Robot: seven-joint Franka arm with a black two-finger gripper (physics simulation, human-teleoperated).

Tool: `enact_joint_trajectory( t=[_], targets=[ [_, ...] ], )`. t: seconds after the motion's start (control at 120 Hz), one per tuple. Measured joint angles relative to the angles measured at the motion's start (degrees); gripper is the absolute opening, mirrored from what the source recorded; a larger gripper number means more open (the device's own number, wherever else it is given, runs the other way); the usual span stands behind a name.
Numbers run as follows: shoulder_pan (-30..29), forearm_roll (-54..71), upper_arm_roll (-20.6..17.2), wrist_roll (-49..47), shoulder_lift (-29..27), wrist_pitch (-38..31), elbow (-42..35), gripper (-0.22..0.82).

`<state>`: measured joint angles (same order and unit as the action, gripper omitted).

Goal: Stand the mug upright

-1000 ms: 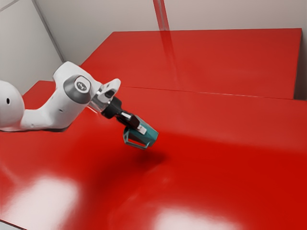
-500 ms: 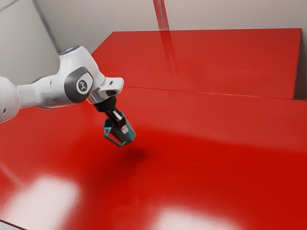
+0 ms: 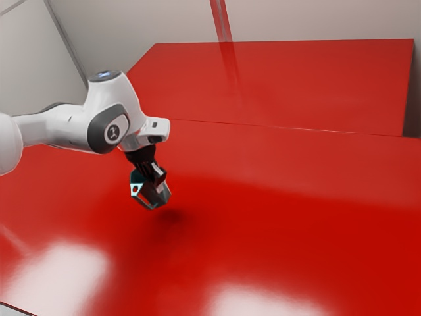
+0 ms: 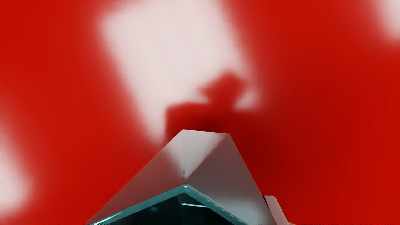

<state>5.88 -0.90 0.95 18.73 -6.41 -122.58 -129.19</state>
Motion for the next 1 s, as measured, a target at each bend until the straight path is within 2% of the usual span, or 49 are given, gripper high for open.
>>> enact_joint_trajectory(
  t=[0.192,1.0],
  targets=[
    [-0.87,4.39,-1.79,-5.17,-0.22,-0.56,-1.21,-0.15],
    [-0.70,9.60,-2.19,-20.19,5.93,-7.06,-2.86,-0.15]
  ],
)
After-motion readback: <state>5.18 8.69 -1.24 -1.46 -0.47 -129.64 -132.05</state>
